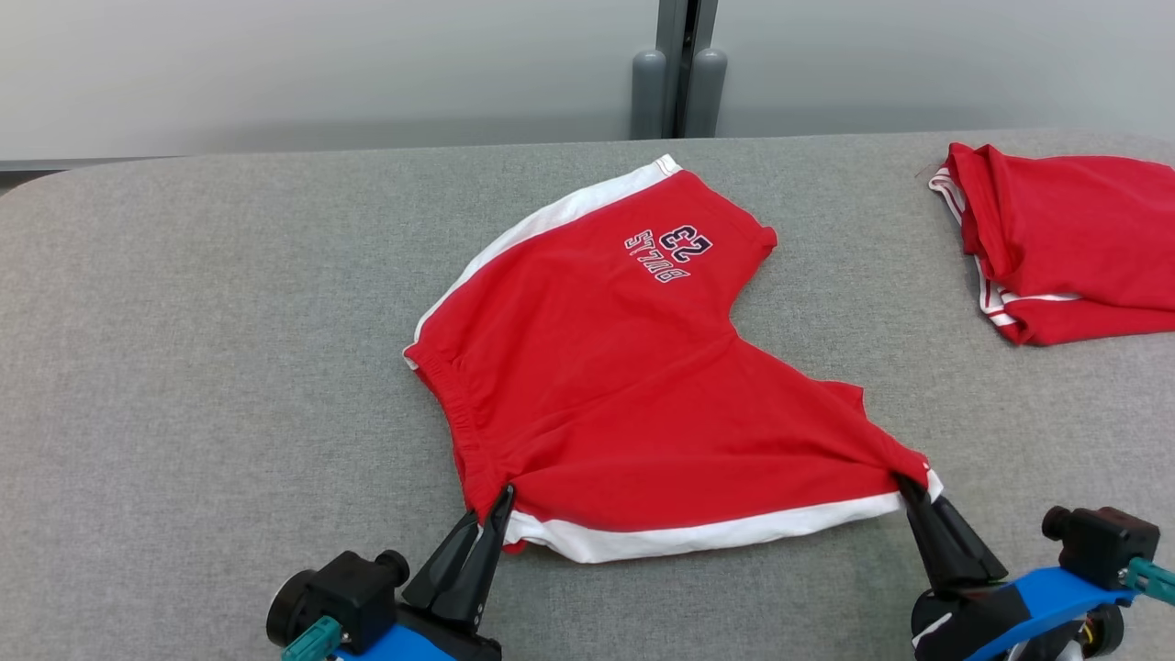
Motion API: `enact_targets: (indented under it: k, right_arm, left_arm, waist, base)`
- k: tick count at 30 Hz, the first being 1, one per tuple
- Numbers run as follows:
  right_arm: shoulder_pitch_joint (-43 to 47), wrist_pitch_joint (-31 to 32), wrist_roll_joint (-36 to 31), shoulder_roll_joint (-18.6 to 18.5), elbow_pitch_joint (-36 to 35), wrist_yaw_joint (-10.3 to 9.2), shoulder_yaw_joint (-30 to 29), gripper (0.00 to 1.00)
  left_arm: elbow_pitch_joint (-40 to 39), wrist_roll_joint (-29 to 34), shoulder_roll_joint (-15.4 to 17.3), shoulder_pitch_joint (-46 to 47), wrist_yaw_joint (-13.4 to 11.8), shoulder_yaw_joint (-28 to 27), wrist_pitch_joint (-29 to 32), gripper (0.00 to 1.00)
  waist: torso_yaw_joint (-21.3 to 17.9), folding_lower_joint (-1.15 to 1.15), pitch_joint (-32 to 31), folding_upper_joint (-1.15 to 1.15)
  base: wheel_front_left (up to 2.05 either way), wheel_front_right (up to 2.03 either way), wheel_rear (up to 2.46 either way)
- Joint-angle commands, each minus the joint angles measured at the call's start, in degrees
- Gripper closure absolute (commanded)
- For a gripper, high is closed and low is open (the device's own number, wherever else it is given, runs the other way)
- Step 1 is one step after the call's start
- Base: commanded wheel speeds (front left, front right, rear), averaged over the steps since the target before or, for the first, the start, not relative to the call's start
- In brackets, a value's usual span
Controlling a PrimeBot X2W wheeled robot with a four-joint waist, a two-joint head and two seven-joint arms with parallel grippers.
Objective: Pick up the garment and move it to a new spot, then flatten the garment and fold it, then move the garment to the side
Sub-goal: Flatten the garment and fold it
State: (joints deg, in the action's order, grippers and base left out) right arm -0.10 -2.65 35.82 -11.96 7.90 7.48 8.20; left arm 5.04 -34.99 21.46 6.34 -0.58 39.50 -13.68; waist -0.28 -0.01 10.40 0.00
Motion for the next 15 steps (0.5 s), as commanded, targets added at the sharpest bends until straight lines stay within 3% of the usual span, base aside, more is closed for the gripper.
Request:
enact_targets:
  k: [1,8,15]
  right_arm:
    - [0.7,1.1,-0.9,0.8,-1.8,0.03,-1.4,1.00]
    - [-3.0,4.4,-3.7,2.6,-5.0,0.03,-4.8,1.00]
    - [-13.0,7.1,-6.7,3.1,-4.2,0.03,-5.7,1.00]
  left_arm:
    - [-0.7,-0.2,0.3,0.1,-0.3,-0.2,0.1,1.00]
    - [-1.1,-0.3,-0.1,1.7,0.0,-0.1,0.2,1.00]
    - [-0.9,-0.4,-1.3,6.0,0.4,-1.4,-0.1,1.00]
  waist:
    - [0.0,0.01,-0.1,0.00]
    - [0.4,0.01,0.5,0.00]
    - [1.9,0.01,3.3,0.00]
  base:
    - [0.00,0.00,0.00]
    - [0.00,0.00,0.00]
    - [0.00,0.00,0.00]
